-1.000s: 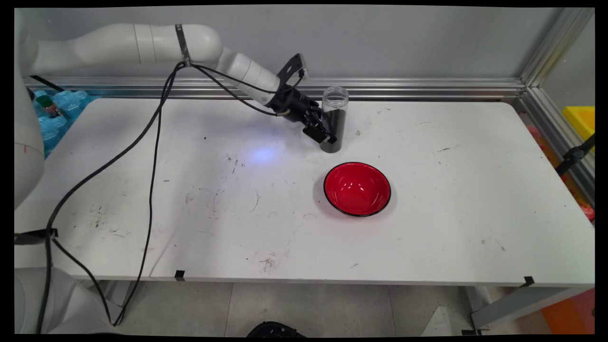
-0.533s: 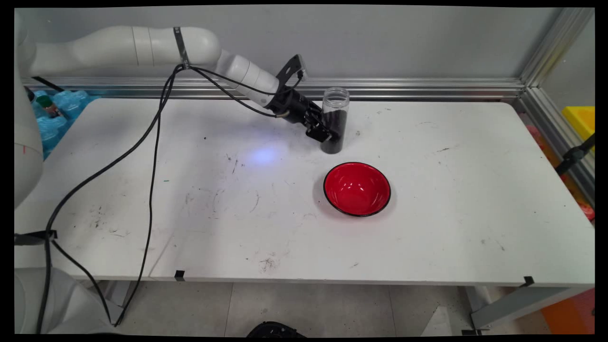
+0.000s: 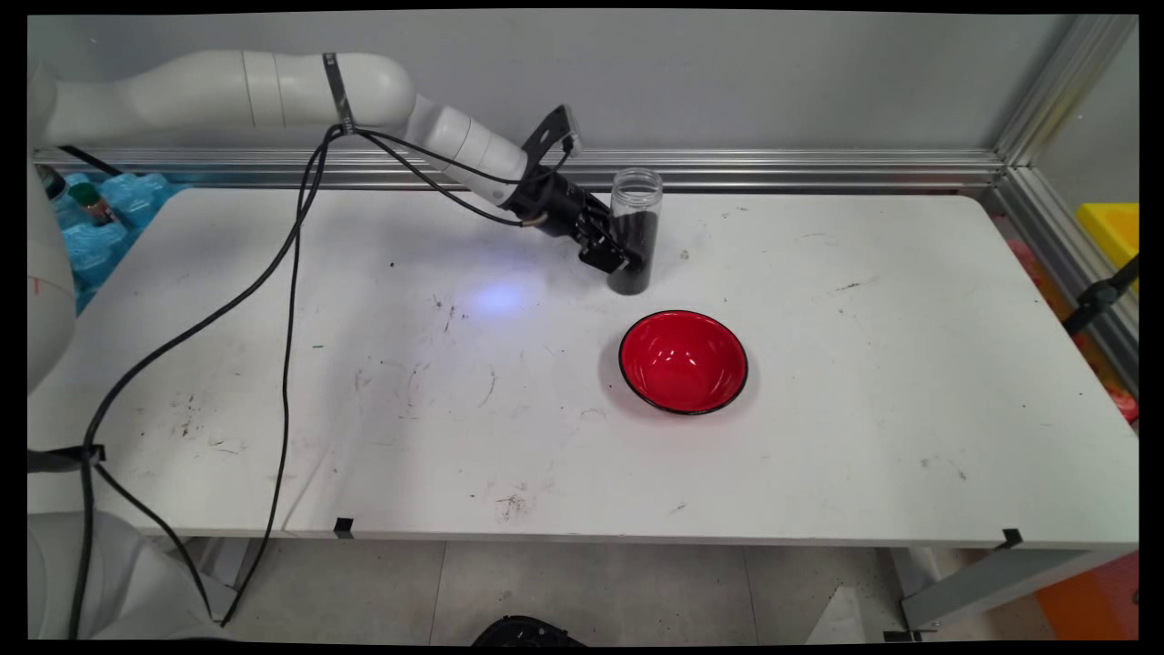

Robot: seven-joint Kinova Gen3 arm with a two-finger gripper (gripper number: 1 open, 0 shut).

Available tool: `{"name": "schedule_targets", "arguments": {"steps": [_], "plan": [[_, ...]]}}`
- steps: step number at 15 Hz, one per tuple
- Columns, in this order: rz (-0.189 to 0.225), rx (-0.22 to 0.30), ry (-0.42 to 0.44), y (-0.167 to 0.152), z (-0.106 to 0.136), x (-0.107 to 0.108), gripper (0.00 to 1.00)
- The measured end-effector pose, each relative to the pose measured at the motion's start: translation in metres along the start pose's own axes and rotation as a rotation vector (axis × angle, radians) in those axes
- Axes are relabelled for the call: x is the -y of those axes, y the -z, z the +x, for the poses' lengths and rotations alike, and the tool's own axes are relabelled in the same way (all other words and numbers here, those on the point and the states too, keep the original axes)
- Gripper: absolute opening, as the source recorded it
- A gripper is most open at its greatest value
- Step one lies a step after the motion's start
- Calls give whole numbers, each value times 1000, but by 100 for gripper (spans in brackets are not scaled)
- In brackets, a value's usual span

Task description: Pour the black seasoning powder in the red bowl

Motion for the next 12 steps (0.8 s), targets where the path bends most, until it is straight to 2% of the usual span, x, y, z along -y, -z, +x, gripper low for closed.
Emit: {"name": "schedule_targets", "arguments": {"steps": [6, 12], "plan": [[42, -19, -42, 29, 23, -5, 0], [85, 4, -146, 63, 45, -17, 0]]}}
